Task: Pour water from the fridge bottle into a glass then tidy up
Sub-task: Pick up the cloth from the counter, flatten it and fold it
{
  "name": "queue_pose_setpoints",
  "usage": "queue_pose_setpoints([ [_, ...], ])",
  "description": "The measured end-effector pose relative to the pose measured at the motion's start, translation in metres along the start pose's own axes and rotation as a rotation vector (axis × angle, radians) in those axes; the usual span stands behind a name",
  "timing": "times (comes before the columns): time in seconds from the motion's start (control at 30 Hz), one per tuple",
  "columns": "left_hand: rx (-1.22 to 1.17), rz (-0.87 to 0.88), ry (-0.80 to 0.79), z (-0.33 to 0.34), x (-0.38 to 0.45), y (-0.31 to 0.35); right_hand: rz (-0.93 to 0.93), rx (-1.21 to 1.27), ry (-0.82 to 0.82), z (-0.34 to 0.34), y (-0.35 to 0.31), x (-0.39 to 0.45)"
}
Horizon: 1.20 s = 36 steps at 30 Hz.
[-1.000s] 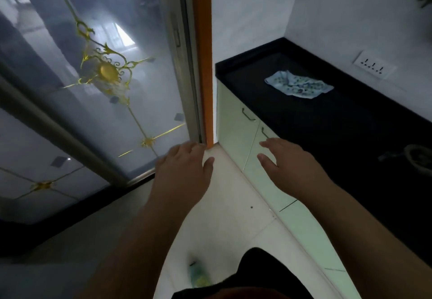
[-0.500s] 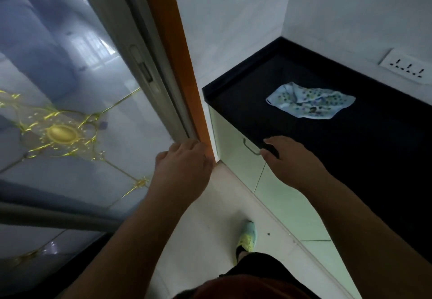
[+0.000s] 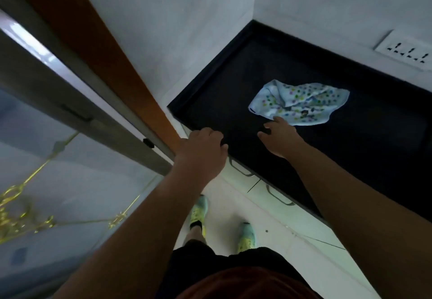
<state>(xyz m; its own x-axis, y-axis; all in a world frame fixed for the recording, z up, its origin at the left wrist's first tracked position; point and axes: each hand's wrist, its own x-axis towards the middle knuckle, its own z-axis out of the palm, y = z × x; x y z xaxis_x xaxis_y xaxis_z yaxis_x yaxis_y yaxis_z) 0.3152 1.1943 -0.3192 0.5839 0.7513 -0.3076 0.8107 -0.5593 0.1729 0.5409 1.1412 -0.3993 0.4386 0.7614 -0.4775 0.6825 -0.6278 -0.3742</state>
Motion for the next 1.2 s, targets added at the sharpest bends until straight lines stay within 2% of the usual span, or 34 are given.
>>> queue_pose_setpoints([
  [0.17, 0.075, 0.114, -0.077, -0.008, 0.053, -0.006, 0.193, -0.154, -0.114, 0.003, 0.017, 0.066],
  [0.33, 0.099, 0.188, -0.116, -0.013, 0.096, -0.022, 0.259, -0.147, -0.092, 0.006, 0.012, 0.091],
  [0.5, 0.082, 0.244, -0.177, -0.011, 0.127, -0.023, 0.264, 0.029, 0.029, 0.014, 0.006, 0.076],
  [0.6, 0.079, 0.278, -0.234, -0.007, 0.138, -0.015, 0.292, 0.141, 0.025, 0.023, 0.005, 0.055],
  [0.73, 0.097, 0.336, -0.327, -0.001, 0.142, -0.001, 0.308, 0.045, 0.030, 0.035, 0.015, 0.040],
  [0.83, 0.105, 0.382, -0.338, 0.004, 0.142, 0.007, 0.280, -0.063, -0.117, 0.036, 0.022, 0.042],
  [0.9, 0.103, 0.393, -0.336, 0.005, 0.140, 0.011, 0.278, -0.117, -0.131, 0.032, 0.021, 0.042],
  [1.0, 0.065, 0.384, -0.331, 0.004, 0.135, 0.014, 0.261, -0.061, -0.013, 0.012, 0.011, 0.035],
  [1.2, -0.219, 0.303, -0.278, -0.005, 0.124, 0.021, 0.074, 0.360, 0.357, -0.066, -0.036, -0.032],
])
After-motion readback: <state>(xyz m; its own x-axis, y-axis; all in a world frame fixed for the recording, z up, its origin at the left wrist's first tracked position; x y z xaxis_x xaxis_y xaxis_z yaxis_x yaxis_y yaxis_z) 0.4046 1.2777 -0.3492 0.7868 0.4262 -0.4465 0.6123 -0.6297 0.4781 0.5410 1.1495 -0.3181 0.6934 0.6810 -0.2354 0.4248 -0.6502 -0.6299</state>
